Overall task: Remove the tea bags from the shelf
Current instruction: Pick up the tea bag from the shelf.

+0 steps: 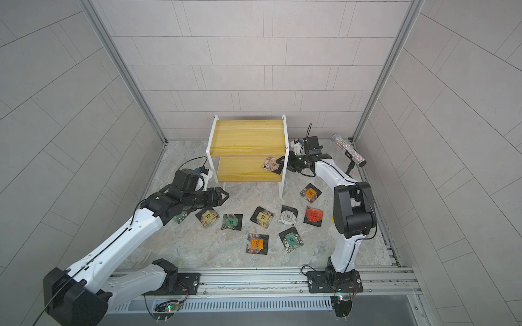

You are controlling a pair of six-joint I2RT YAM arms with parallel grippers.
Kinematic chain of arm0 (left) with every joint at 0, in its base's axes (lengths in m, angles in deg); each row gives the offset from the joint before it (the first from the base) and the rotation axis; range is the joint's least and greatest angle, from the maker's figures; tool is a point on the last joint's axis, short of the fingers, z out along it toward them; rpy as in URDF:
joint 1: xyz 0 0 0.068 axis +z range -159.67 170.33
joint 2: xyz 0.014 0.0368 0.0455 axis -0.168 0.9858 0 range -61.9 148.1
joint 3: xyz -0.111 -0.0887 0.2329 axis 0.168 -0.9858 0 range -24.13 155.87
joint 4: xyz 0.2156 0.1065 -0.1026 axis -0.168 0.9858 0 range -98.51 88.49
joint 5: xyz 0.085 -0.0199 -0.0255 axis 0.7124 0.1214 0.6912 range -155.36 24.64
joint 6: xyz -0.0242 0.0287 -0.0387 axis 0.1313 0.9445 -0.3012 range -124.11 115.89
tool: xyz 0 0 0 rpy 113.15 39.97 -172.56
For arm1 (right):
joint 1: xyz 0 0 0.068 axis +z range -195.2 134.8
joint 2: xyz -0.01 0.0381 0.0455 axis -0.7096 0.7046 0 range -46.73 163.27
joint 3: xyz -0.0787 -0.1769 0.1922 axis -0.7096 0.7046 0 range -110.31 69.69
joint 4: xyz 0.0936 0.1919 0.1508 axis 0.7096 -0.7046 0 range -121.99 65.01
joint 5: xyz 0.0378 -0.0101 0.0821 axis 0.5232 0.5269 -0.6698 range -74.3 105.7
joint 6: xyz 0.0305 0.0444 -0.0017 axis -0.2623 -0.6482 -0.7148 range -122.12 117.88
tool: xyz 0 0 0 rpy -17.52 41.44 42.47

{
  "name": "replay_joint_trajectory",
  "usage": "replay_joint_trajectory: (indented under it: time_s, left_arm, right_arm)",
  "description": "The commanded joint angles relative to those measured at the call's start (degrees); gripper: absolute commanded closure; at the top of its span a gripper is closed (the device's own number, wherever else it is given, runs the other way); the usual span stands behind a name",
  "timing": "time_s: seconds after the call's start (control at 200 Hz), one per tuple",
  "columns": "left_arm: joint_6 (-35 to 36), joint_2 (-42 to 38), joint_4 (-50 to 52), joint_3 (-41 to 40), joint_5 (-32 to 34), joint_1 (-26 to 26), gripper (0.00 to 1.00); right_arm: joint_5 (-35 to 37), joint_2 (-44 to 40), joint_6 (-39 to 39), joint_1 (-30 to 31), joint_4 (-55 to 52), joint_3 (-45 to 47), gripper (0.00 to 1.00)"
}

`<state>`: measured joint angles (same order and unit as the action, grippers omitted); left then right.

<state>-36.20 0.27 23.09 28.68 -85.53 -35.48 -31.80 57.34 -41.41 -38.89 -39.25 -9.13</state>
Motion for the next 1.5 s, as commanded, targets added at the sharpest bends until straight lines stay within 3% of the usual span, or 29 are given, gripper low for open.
replay_joint_trajectory:
  time_s: [0.0, 0.51, 0.941, 1.236, 1.496]
  left_arm:
    - [0.1, -0.78, -0.57, -0.25, 0.53, -0.21, 0.26]
    - [0.15, -1.2, -0.52, 0.37, 1.09, -0.22, 0.26]
    - [-0.58, -1.79, -1.13, 2.47, 0.12, -0.21, 0.26]
    - [-2.0, -2.25, -3.42, 2.65, -4.29, -0.22, 0.26]
    - [-2.14, -2.65, -4.92, 2.04, -9.66, -0.3, 0.26]
  right_arm:
    - [3.3, -2.4, 1.74, -0.72, -0.21, 1.38, 0.73]
    - [2.27, -7.98, -0.59, -3.9, 2.65, 3.96, 0.95]
    - [6.1, -20.0, -2.8, -8.96, 3.8, 10.05, 0.97]
    - [8.39, -32.3, -4.0, -10.3, 2.21, 17.31, 0.99]
    - [5.23, -44.51, -1.36, -9.12, -4.6, 23.45, 0.99]
